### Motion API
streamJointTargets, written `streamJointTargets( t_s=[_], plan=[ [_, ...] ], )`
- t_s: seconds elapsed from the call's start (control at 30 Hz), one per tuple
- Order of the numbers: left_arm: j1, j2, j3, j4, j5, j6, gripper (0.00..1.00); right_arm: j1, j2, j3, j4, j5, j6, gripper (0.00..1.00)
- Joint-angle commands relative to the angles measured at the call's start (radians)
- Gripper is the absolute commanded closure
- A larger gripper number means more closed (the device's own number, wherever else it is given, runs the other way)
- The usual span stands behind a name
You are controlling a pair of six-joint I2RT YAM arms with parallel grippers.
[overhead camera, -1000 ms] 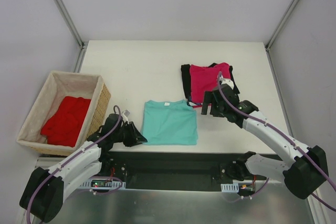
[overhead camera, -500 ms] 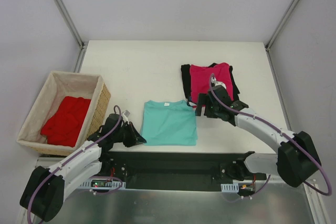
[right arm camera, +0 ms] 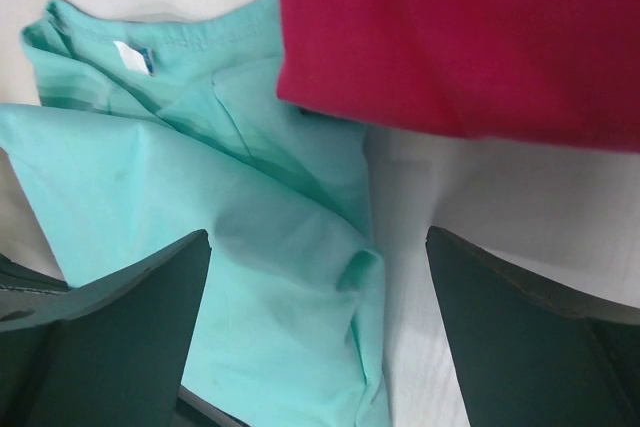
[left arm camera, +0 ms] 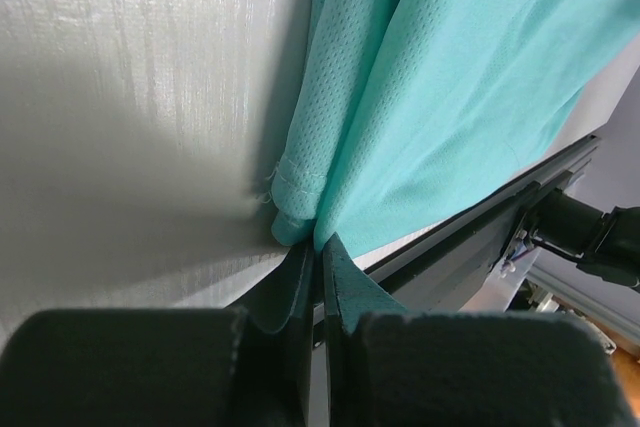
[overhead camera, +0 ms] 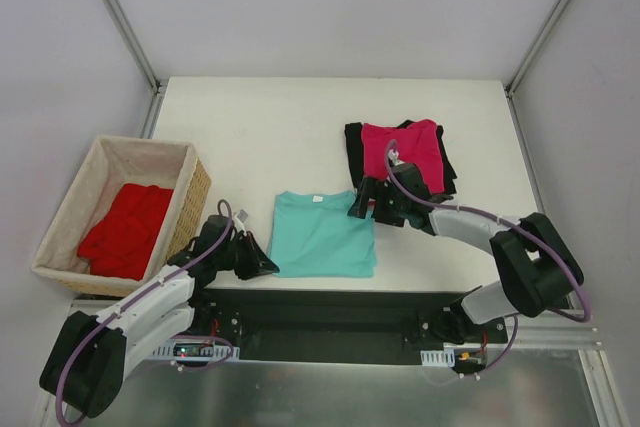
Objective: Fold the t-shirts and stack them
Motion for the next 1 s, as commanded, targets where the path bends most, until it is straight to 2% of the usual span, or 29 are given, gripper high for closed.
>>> streamJointTargets(
  t_s=[0.0,0.43,0.97],
  plan=[
    [0.013,0.010,0.012,-0.035,-0.011,0.038,1.00,-0.008,0.028,0.009,0.138,-0.071,0.030,0.06],
    [0.024,0.013,0.007,-0.043,-0.011,0.040,1.00,-0.014,0.128,0.003,0.240,-0.133,0.076,0.08],
    [0.035,0.035,0.022,-0.044,-0.013,0.053,1.00,-0.013,-0.058,-0.129,0.125,-0.105,0.011,0.07]
  ],
)
